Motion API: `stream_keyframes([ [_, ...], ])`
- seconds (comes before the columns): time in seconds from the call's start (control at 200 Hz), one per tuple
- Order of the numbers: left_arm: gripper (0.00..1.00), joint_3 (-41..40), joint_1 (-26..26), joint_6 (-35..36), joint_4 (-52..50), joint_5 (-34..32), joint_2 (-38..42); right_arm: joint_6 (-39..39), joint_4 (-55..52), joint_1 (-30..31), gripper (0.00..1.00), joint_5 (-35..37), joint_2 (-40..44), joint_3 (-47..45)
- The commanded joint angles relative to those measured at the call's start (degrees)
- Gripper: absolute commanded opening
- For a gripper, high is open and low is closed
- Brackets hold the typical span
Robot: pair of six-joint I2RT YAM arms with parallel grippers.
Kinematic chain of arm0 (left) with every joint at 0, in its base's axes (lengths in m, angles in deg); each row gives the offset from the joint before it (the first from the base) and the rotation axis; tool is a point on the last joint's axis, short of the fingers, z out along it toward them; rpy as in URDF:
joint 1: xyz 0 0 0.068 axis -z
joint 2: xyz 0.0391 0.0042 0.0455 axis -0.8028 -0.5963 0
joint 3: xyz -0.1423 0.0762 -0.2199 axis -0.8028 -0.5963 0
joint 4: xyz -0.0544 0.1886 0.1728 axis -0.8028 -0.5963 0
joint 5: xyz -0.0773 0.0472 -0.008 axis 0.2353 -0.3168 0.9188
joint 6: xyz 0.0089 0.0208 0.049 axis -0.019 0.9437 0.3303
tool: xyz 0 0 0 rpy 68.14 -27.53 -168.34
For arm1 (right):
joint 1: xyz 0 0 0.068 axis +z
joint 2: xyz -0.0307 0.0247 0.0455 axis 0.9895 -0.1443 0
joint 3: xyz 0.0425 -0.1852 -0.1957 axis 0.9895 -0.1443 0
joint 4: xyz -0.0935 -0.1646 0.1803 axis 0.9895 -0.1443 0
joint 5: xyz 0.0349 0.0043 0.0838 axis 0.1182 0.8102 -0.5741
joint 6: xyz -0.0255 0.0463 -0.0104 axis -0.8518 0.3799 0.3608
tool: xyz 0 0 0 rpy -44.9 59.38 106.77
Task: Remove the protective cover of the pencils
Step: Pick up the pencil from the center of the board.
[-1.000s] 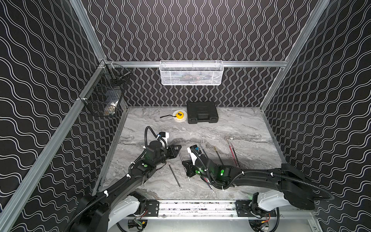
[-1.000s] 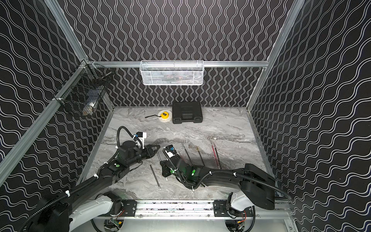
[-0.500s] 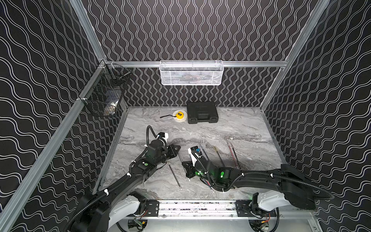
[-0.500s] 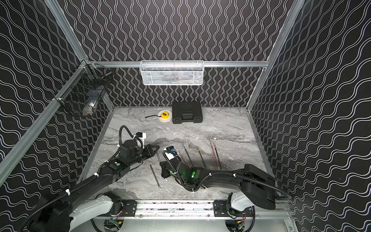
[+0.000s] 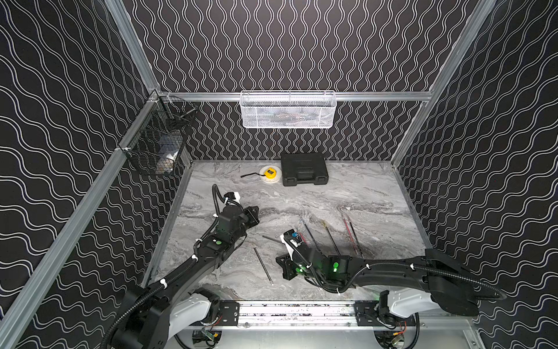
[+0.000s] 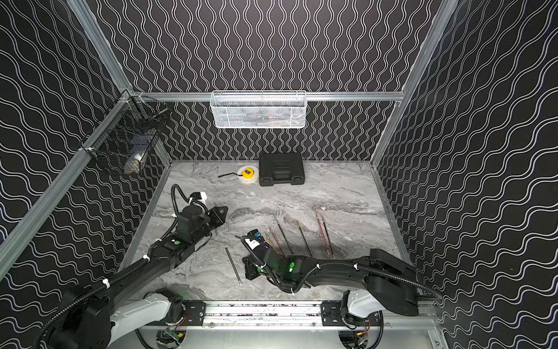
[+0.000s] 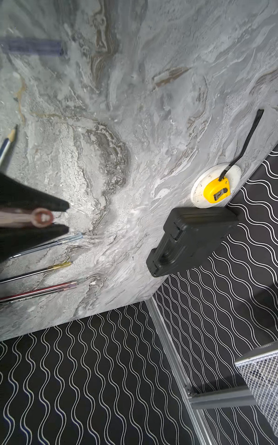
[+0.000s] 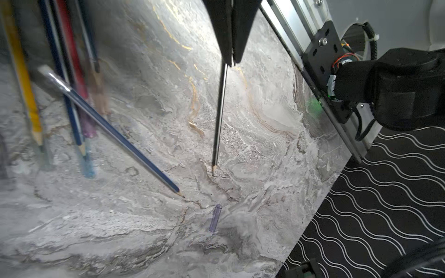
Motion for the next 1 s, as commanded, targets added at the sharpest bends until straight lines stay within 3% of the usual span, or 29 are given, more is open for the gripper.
stream_keyframes([
  [0.0, 0.09, 0.44, -0.06, 0.62, 1.20, 0.35, -0.26, -1.93, -3.00, -0.01, 0.00, 5.34, 3.17, 0.35],
  [0.105, 0.09, 0.04, -0.07, 0.79, 1.19, -0.52, -0.63, -2.63, -4.54, -0.04, 0.00, 6.90, 5.20, 0.54],
  [0.235, 0.09, 0.04, -0.06, 1.23, 1.27, -0.78, -0.89, -3.89, -4.53, -2.09, 0.17, 8.00, 3.81, 1.07],
  [0.435, 0.09, -0.97, -0.15, 1.14, 0.97, -1.16, -0.36, -8.17, -1.43, -19.99, 0.41, -7.20, -8.77, 7.51],
  [0.545, 0.09, -0.54, -0.26, 2.50, -2.01, -1.52, 1.26, -13.21, -6.32, -20.68, 0.49, -7.89, -12.42, 14.05],
  [0.611, 0.09, -0.53, -0.43, 3.14, -3.62, -1.83, 2.68, -16.11, -6.06, -20.68, 0.62, -9.53, -12.72, 14.88],
  [0.666, 0.10, -0.96, -0.58, 3.35, -3.90, -1.75, 3.87, -19.28, -6.27, -20.68, 0.67, -11.62, -13.40, 15.70],
  [0.786, 0.11, -1.62, -1.19, 3.58, -4.08, -0.73, 5.45, -23.74, -12.77, -20.68, 0.68, -13.61, -16.68, 19.94],
  [0.996, 0.10, -2.68, -2.12, 3.25, -3.83, 0.44, 6.44, -28.87, -14.77, -19.93, 0.68, -18.34, -20.49, 21.45],
])
